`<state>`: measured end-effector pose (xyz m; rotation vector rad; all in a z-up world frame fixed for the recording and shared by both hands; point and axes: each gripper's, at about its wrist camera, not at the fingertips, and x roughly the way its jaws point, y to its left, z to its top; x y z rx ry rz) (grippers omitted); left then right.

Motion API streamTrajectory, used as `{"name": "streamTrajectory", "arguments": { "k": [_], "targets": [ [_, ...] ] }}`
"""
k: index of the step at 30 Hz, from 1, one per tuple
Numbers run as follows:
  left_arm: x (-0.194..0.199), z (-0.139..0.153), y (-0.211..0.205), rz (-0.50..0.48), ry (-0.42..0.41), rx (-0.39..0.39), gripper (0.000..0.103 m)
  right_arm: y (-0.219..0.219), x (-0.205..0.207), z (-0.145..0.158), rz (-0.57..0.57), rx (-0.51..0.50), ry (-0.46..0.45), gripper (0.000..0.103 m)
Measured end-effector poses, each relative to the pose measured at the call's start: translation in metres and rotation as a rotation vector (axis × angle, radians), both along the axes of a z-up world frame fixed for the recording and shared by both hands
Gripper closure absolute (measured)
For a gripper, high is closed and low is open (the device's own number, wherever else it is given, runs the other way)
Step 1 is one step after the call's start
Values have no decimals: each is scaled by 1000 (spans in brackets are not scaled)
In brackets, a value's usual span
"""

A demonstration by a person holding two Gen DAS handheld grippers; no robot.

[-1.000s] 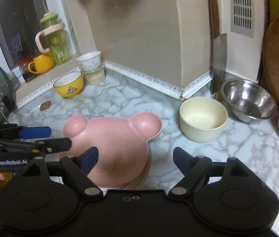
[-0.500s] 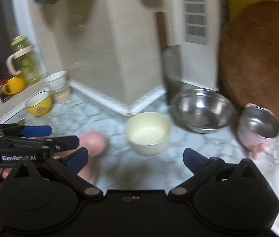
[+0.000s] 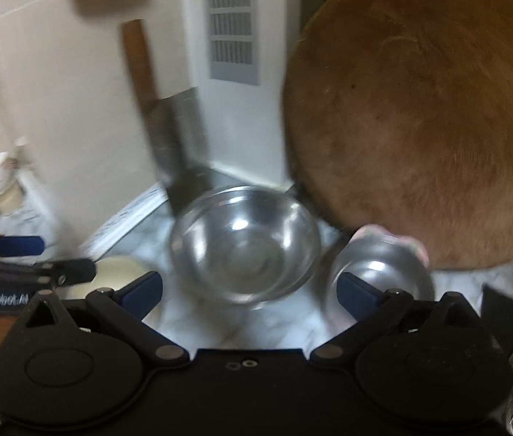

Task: Organize plates and bowls
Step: 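Move both grippers toward the stainless steel bowl by the cutting board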

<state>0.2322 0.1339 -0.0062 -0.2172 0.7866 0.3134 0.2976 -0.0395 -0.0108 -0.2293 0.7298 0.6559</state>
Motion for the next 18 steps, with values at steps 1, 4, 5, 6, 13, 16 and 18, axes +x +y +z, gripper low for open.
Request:
{"name": "streamTrajectory", "arguments": {
  "k": [1,4,5,6,13,16,18],
  "targets": [
    [9,-3,1,-1,10,4,23,2,12,0,-7,-6,2,0],
    [36,-10,3,12,31,26,23,10,46,-6,-32,-26,5,0],
    [46,-13,4,12,40,29,23,12,57,-10,-40,-32,9,0],
    [55,-16,6,10,51,27,23,15,68,-14,-47,-40,18,1],
    [95,-41,20,39,100,-9,23,33,119,-45,-64,-70,91,12],
    [105,-49,26,46,112,-28,23,38,129,-59,-53,-89,119,24],
    [110,-54,28,49,118,-28,24,42,135,-65,-36,-97,129,27]
  ]
}}
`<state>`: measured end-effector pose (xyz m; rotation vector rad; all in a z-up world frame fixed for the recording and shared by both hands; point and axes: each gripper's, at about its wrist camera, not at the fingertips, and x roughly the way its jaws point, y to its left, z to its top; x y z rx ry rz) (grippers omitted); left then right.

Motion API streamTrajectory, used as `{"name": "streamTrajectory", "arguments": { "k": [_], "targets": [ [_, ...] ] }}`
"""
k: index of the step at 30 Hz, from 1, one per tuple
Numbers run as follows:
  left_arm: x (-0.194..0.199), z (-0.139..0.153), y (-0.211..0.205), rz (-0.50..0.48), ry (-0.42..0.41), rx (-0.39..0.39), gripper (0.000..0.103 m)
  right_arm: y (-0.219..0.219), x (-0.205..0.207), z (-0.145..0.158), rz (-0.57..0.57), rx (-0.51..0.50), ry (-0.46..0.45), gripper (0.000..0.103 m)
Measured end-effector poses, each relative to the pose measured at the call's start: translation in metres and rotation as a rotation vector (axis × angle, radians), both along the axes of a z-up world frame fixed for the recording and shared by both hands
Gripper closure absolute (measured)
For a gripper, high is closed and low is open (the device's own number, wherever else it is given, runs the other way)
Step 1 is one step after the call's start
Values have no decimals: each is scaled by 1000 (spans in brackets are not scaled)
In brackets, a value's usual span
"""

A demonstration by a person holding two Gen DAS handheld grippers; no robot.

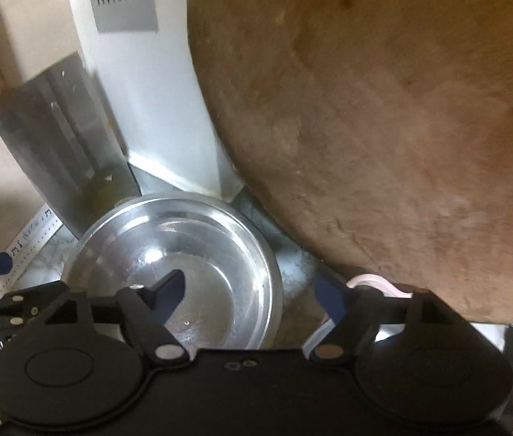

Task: Organize plates and bowls
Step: 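Move both grippers toward the stainless steel bowl by the cutting board, then close both grippers on the steel bowl rim and lift it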

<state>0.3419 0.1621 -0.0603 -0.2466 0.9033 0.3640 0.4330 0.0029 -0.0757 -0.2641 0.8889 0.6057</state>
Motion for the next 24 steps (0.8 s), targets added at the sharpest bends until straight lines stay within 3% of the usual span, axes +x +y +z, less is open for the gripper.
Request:
{"name": "streamTrajectory", "arguments": {
  "k": [3,6,9,14,16,24],
  "targets": [
    [7,-7,2,5,14,-1,24,5,7,-8,8,-21,1,31],
    [12,-14,3,3,28,-6,34,7,14,-15,2,-44,-6,32],
    [14,-18,3,4,34,7,37,10,18,-20,-5,-63,-11,32],
    [19,-27,1,-6,58,-2,54,13,24,-30,-2,-68,9,54],
    [19,-29,2,-1,63,-9,66,14,26,-34,-1,-69,17,58],
    [18,-33,7,16,59,-65,90,8,27,-36,-37,-25,38,88]
  ]
}}
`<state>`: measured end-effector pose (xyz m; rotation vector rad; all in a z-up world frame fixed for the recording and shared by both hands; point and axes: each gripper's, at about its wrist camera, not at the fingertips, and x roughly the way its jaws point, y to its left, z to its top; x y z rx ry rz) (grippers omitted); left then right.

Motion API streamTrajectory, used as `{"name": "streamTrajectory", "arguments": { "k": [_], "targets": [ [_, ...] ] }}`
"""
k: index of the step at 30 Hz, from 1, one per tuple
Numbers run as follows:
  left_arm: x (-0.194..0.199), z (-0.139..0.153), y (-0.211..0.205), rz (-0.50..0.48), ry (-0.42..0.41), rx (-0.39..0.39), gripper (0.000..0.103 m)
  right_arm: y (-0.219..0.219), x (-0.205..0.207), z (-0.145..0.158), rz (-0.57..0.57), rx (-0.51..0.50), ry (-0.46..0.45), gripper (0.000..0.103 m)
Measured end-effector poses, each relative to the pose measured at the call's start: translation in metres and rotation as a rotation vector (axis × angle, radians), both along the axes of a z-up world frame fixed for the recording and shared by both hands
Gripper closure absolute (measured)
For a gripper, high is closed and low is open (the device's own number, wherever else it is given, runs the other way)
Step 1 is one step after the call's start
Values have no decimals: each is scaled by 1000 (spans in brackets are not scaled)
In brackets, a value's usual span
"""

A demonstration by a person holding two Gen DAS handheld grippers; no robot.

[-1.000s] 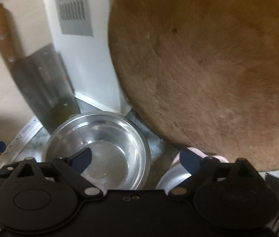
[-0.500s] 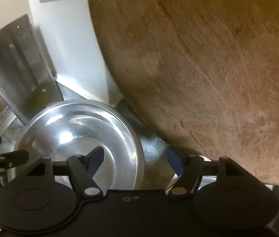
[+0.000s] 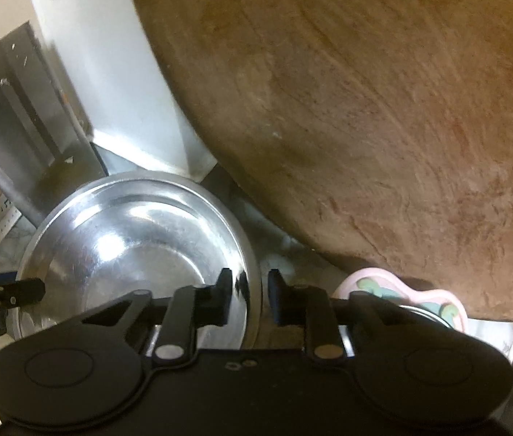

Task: Organize plates and bowls
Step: 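Close both grippers on the steel bowl rim and lift it, then carry the steel bowl over and lower it onto the pink bear plate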

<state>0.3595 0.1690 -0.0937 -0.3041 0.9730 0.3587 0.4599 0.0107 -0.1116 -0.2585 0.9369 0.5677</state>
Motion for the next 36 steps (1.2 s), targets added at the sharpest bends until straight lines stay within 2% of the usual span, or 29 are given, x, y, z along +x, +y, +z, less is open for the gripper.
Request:
{"name": "streamTrajectory", "arguments": {
  "k": [7,12,18,28,36],
  "targets": [
    [-5,10,-7,-7,-19,36,91,-9,-5,10,-26,18,-12,91],
    [-13,20,-6,1,-29,32,91,-17,-14,23,-36,41,-10,92],
    [-35,43,-14,-33,-49,28,91,-34,-36,50,-64,67,-1,92],
    [-88,76,-41,-93,-95,32,91,-70,-97,92,-106,83,-52,92],
    [-135,77,-67,-156,-101,38,91,-100,-148,98,-134,90,-62,93]
  ]
}}
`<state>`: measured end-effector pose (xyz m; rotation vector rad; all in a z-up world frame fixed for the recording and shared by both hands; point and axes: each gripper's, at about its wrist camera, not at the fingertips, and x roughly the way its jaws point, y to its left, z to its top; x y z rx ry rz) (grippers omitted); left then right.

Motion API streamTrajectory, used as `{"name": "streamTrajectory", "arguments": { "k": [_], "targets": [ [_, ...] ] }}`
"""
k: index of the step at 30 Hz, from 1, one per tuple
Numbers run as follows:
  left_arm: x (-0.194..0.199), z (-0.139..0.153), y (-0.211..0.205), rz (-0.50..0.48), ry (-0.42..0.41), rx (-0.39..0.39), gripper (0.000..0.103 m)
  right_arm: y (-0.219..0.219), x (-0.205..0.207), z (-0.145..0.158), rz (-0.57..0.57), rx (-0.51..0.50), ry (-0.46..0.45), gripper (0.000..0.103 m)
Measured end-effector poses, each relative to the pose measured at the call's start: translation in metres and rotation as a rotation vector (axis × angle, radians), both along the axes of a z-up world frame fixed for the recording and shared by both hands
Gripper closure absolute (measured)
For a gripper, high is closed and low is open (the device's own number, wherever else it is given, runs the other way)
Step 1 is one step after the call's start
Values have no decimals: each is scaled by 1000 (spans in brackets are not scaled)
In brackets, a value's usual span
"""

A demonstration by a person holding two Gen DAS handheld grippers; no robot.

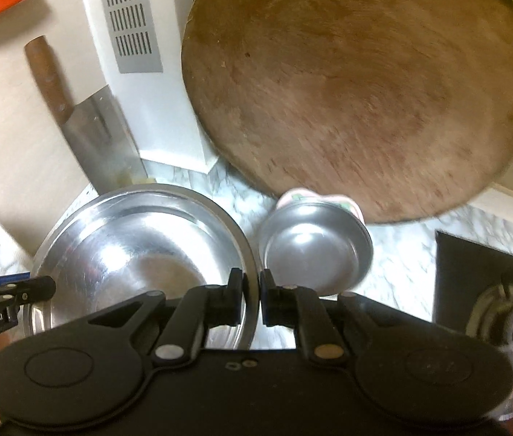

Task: Organize plates and bowls
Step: 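Carry the steel bowl over and lower it onto the pink bear plate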

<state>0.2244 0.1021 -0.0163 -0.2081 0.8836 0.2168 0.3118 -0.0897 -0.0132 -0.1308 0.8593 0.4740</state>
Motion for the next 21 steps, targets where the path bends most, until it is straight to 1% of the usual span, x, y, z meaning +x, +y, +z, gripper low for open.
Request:
{"name": "streamTrajectory", "arguments": {
  "k": [4,11,19,21],
  "targets": [
    [-27,-9,-15,-34,2,-13,91,-24,-27,-6,-31,16,22,93],
    [-57,-25,-44,-97,-2,-10,91,-55,-70,-20,-83,23,32,93],
    [-79,-59,-62,-139,64,-20,91,-76,-104,-52,-133,33,99,93],
    [-84,-66,-64,-143,63,-14,91,-80,-110,-60,-142,30,107,94]
  ]
}}
